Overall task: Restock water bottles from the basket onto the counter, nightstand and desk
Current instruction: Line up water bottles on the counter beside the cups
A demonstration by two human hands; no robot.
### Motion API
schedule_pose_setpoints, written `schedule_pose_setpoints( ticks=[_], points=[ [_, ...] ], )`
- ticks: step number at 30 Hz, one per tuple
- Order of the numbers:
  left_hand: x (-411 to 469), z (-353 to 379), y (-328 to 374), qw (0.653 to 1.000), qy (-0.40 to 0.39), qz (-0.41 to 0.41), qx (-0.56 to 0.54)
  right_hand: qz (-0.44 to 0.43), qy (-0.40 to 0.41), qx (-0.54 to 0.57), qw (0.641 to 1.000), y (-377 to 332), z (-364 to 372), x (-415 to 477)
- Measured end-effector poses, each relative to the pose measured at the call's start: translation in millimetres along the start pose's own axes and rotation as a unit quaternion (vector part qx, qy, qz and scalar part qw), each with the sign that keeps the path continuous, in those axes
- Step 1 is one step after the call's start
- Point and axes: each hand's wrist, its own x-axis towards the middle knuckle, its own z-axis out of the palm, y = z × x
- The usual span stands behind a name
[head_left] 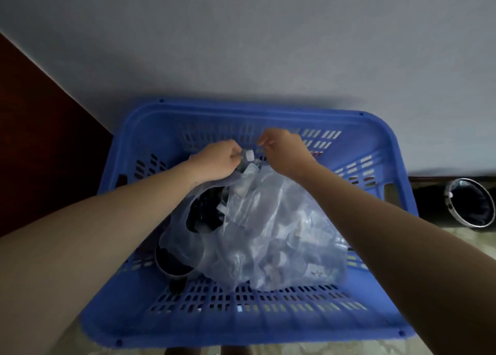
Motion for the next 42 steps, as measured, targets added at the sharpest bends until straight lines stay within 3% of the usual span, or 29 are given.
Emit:
schedule_pose_setpoints(
  ticks=[5,11,21,26,29,32,42],
  points=[
    [23,18,-10,0.998,-0.031,0.005,0.056,-0.014,-0.116,-0.055,0.992,1,36,32],
    [30,37,-31,0.988,-0.117,-0.077,0.058,0.002,-0.184,-0.084,0.979,14,75,34],
    [42,70,-47,0.98,-0.135,-0.134,0.064,0.002,-0.292,-0.12,0.949,30,110,27],
    [44,98,-53,0.97,-0.144,-0.158,0.113,0.008,-0.276,-0.15,0.95,42,130,27],
    [42,108,-56,0.967,-0.164,-0.18,0.077,-0.001,-0.279,-0.173,0.944,50,138,27],
    [42,115,-62,0.972,-0.144,-0.176,0.05,-0.017,-0.288,-0.201,0.936,55,142,26],
    [43,117,-81,0.971,-0.114,-0.165,0.133,-0.034,-0.257,-0.237,0.936,57,156,23]
  ],
)
